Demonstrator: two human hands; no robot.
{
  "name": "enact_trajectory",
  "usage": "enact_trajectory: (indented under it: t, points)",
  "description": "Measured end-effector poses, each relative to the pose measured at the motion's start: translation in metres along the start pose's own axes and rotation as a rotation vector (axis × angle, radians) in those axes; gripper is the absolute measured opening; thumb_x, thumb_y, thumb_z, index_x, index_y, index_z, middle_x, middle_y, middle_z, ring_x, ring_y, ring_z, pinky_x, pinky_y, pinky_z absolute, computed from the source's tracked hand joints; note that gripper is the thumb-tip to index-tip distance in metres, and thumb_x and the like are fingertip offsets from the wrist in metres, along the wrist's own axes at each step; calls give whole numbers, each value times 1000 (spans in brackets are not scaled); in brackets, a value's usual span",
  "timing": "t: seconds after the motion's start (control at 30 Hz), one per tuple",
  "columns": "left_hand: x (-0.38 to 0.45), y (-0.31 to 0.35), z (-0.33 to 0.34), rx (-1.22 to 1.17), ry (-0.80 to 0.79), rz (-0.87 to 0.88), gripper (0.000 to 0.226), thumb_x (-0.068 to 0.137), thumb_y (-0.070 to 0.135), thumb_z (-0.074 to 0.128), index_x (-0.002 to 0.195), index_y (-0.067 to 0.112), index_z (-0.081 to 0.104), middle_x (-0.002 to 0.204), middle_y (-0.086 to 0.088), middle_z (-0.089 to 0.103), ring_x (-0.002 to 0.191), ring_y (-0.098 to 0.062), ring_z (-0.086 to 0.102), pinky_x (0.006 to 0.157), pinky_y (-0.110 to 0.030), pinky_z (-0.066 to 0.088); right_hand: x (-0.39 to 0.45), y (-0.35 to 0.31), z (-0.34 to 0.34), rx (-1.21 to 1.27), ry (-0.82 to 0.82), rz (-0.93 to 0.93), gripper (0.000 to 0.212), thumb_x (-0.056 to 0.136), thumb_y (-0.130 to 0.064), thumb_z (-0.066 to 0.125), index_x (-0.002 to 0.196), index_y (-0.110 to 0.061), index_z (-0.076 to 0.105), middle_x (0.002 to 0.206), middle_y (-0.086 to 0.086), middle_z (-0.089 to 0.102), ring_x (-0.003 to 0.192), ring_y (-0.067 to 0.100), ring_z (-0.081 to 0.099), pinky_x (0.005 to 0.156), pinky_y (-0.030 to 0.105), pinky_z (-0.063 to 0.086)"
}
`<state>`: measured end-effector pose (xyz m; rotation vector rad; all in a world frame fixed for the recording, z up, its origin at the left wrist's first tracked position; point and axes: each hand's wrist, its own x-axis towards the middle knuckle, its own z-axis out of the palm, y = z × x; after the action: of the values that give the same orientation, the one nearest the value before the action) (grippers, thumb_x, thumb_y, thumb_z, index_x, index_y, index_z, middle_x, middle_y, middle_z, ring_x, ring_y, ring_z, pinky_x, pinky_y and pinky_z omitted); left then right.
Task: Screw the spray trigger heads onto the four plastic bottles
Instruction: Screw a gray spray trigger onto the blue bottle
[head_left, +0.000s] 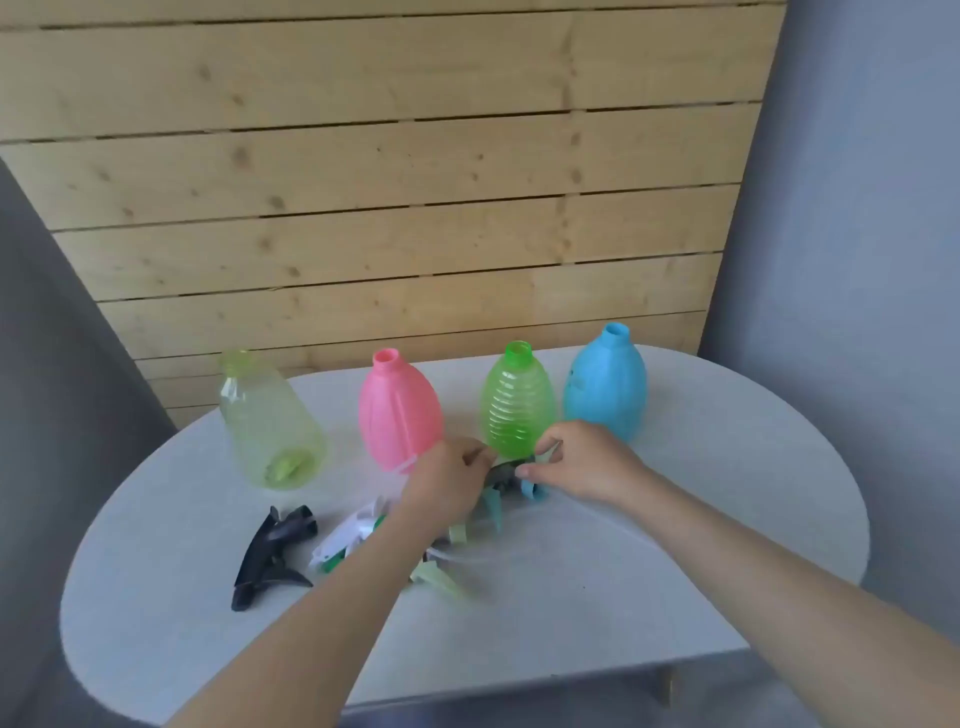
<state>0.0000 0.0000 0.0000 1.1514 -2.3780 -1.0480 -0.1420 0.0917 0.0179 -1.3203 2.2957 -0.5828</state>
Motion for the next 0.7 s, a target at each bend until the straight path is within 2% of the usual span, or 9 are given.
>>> enact_trajectory:
  t: [0.1, 0.17, 0.23, 0.3, 0.4, 0.43, 0.5, 0.57, 0.7]
  points:
    - [3, -4, -3, -9, -18, -45, 28, 93, 31, 48, 88, 10, 66, 66, 1, 54, 64, -17, 47, 54, -26, 34, 6, 1, 4, 25, -37, 6, 58, 67, -45, 74, 99, 3, 64, 103, 22, 68, 97, 35, 62, 83, 41, 52]
    - [3, -6, -5, -44, -25, -64, 25, 93, 33, 49, 91, 16, 66, 66, 7, 54, 62, -11, 47, 53, -23, 35, 8, 2, 6, 42, -71, -6, 55, 69, -40, 74, 95, 7, 63, 105, 27, 63, 100, 39, 59, 75, 38, 52]
    - [2, -6, -6, -118, -19, -91, 21, 91, 34, 53, 95, 18, 66, 70, 10, 56, 61, -6, 49, 53, -20, 37, 9, 0, 8, 63, -73, -20, 49, 70, -35, 74, 93, 8, 64, 104, 28, 63, 99, 38, 59, 79, 42, 51]
    - [-1, -4, -10, -193, -14, -109, 19, 89, 35, 57, 97, 20, 67, 75, 10, 60, 63, -4, 52, 55, -19, 39, 8, -3, 5, 75, -51, -22, 43, 70, -34, 74, 89, 4, 67, 94, 24, 69, 94, 36, 63, 78, 40, 52]
    - [-7, 1, -17, -217, -3, -74, 20, 86, 35, 60, 97, 21, 69, 83, 7, 67, 61, 4, 55, 51, -13, 39, 2, -8, -3, 120, 14, -51, 30, 69, -34, 76, 90, -13, 72, 68, -8, 65, 72, 12, 62, 59, 19, 44]
    - [-10, 3, -20, -231, 3, -44, 19, 86, 34, 61, 96, 20, 71, 80, 7, 67, 54, 8, 52, 47, -9, 37, -1, -10, -6, 134, 35, -66, 31, 68, -34, 77, 93, -16, 72, 70, -9, 63, 71, 9, 60, 59, 16, 41]
    - [-14, 8, -26, -272, 5, 11, 18, 86, 32, 62, 91, 20, 73, 72, 11, 67, 48, 11, 50, 45, -4, 34, -7, -12, -13, 179, 74, -103, 32, 68, -34, 77, 95, -18, 70, 79, -2, 67, 77, 13, 62, 64, 21, 45]
    - [-17, 13, -32, -306, -26, 33, 20, 86, 35, 62, 88, 21, 75, 69, 14, 67, 52, 10, 50, 49, -3, 35, -15, -15, -20, 242, 92, -138, 32, 67, -33, 79, 94, -19, 69, 79, -3, 66, 77, 12, 63, 71, 26, 49]
    - [-22, 23, -36, -473, -107, -21, 26, 86, 36, 61, 95, 13, 70, 72, 8, 66, 61, 6, 58, 60, -11, 47, -28, -17, -29, 367, 95, -206, 28, 67, -27, 80, 92, -20, 68, 79, -4, 65, 73, 8, 60, 72, 20, 49]
